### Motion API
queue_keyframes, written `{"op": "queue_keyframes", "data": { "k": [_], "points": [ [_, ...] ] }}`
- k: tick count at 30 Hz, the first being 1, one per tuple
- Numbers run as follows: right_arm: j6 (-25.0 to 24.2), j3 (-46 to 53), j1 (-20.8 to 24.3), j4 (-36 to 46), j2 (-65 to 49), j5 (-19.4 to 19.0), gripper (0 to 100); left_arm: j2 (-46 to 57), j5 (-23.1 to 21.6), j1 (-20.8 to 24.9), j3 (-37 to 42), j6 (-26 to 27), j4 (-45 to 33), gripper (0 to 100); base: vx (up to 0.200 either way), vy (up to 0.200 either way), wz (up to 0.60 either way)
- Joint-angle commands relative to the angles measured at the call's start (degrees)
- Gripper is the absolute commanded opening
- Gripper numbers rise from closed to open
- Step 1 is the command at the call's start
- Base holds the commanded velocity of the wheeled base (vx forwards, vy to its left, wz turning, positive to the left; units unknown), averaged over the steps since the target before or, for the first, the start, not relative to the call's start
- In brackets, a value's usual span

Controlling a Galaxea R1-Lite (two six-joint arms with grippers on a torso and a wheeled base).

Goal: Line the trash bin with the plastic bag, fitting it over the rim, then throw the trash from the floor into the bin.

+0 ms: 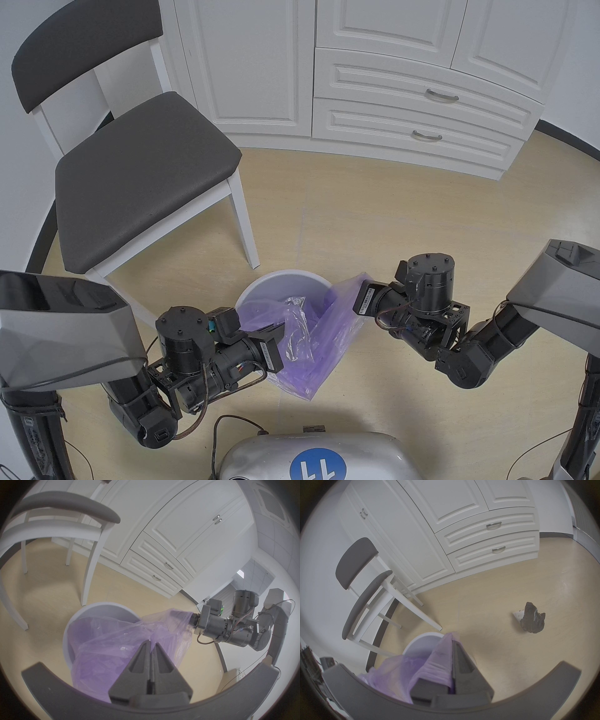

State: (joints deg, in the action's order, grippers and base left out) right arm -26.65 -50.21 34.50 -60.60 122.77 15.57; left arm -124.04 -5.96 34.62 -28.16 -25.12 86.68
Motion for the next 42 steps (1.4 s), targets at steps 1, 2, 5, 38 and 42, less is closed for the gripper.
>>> {"op": "queue_keyframes", "data": {
  "k": [1,2,5,38,42],
  "points": [
    [0.11,-0.15,-0.57,0.22,-1.75,-0.01,0,-3.84,-0.02,0.01,-1.28,-0.89,0.95,0,0.0,0.0,0.0],
    [0.37,-0.06,-0.66,0.92,-2.8,-0.01,0,-5.16,0.07,0.1,-1.99,-1.15,1.04,0,0.0,0.0,0.0],
    [0.46,0.12,-0.75,2.15,-4.65,-0.01,0,-7.62,0.34,-0.08,-3.57,-1.15,1.04,0,0.0,0.0,0.0],
    [33.94,19.28,-7.96,-9.71,1.07,1.04,0,0.2,-5.99,-19.94,3.02,20.73,-8.63,0,0.0,0.0,0.0],
    [39.48,22.09,-8.75,-18.5,5.81,1.04,0,-1.64,-5.99,-20.03,2.67,21.17,-8.54,0,0.0,0.0,0.0]
  ]
}}
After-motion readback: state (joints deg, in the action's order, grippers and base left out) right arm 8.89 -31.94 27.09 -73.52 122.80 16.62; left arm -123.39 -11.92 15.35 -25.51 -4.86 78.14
